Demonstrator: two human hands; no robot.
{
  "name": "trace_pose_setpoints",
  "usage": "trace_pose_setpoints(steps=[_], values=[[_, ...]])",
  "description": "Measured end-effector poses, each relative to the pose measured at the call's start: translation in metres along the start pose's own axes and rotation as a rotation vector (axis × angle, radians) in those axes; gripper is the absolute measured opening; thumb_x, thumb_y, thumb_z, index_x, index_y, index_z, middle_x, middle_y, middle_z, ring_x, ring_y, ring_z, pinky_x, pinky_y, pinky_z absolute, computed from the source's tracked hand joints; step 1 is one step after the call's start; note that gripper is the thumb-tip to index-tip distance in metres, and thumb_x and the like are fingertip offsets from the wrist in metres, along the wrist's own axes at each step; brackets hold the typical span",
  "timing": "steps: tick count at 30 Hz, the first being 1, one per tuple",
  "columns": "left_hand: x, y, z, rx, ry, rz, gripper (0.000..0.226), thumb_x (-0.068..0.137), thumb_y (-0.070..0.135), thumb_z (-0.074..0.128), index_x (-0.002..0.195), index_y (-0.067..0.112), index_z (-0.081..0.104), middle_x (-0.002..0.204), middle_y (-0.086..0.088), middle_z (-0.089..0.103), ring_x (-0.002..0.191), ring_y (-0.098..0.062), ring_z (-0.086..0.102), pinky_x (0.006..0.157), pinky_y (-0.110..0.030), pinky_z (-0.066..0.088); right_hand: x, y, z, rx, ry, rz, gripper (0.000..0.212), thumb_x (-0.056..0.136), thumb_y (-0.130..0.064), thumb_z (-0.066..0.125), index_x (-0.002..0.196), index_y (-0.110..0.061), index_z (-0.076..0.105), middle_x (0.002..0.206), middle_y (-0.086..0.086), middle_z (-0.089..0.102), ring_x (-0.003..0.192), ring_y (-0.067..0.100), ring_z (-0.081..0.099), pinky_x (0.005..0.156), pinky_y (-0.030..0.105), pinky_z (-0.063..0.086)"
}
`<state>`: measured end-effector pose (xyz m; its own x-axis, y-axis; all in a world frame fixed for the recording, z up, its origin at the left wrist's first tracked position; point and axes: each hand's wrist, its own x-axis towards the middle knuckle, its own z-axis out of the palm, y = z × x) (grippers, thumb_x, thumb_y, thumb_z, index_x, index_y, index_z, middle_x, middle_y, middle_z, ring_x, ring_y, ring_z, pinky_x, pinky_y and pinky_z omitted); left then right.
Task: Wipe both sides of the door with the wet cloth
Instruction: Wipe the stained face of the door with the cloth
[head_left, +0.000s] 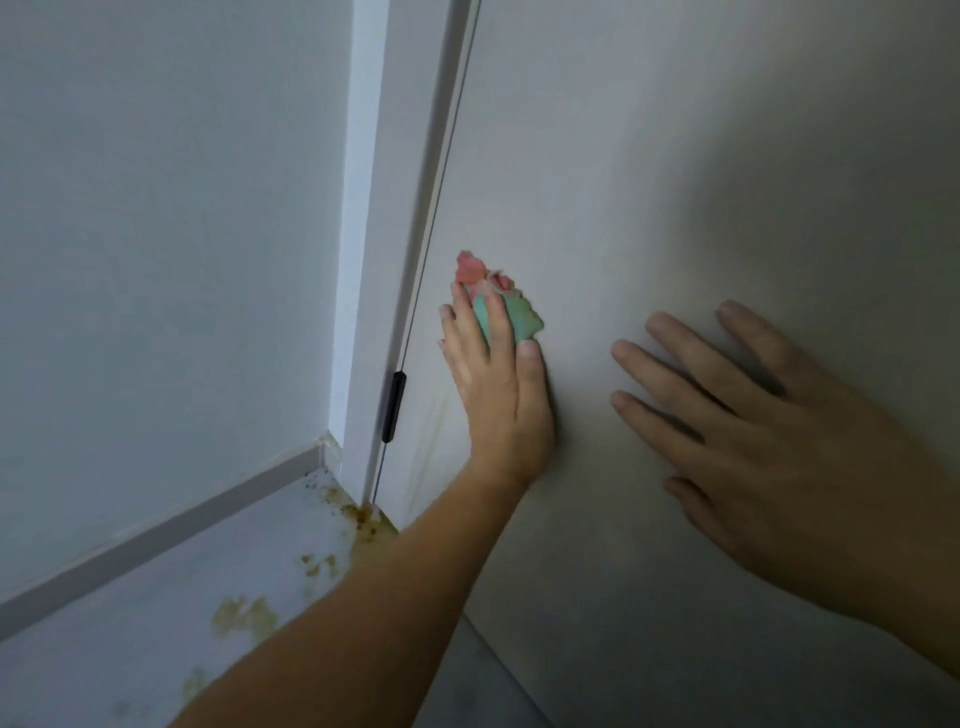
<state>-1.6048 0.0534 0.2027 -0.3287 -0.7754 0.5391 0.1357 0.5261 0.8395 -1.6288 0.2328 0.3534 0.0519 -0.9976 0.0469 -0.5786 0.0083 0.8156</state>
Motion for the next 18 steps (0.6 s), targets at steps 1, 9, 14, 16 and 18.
trace_pose_setpoints(steps=[1,9,14,16,18], values=[[-0.026,0.01,0.007,-0.018,-0.05,0.01,0.059,0.107,0.042,0.017,0.158,0.042,-0.013,0.171,-0.002,-0.018,0.158,-0.026,-0.016,0.126,-0.059,-0.004,-0.002,0.0,-0.001,-0.006,0.003,-0.005,0.066,0.09,-0.036,0.047,0.146,-0.001,0.05,0.161,0.025,0.03,0.151,0.045,0.024,0.123,0.064,0.012],[-0.014,0.005,-0.002,0.02,-0.086,0.107,0.057,0.108,0.046,0.014,0.158,0.044,-0.013,0.169,-0.002,-0.02,0.157,-0.028,-0.02,0.126,-0.059,-0.005,-0.035,-0.008,-0.006,-0.012,-0.025,0.048,0.064,0.088,-0.031,0.044,0.144,-0.003,0.054,0.163,0.021,0.029,0.151,0.041,0.027,0.124,0.058,0.013],[0.009,0.066,0.004,0.035,-0.107,0.316,0.059,0.108,0.04,0.019,0.16,0.028,-0.003,0.17,-0.013,-0.012,0.157,-0.036,-0.016,0.125,-0.059,-0.007,-0.068,-0.001,-0.021,0.004,0.01,0.158,0.064,0.086,-0.035,0.048,0.141,-0.005,0.058,0.164,0.02,0.029,0.151,0.04,0.028,0.123,0.06,0.014],[-0.015,0.087,0.011,0.085,-0.201,0.501,0.058,0.109,0.044,0.015,0.162,0.027,0.0,0.169,-0.011,-0.014,0.157,-0.038,-0.015,0.125,-0.055,-0.008,-0.085,0.008,-0.026,-0.006,0.024,0.179,0.065,0.085,-0.034,0.05,0.142,-0.005,0.057,0.164,0.02,0.029,0.151,0.039,0.028,0.124,0.059,0.013],[-0.023,0.095,0.011,0.133,-0.236,0.593,0.057,0.109,0.045,0.014,0.163,0.03,0.004,0.169,-0.005,-0.013,0.157,-0.037,-0.014,0.125,-0.053,-0.008,-0.101,0.014,-0.029,-0.004,0.035,0.196,0.064,0.085,-0.034,0.05,0.141,-0.005,0.058,0.163,0.02,0.03,0.151,0.039,0.028,0.123,0.059,0.015]])
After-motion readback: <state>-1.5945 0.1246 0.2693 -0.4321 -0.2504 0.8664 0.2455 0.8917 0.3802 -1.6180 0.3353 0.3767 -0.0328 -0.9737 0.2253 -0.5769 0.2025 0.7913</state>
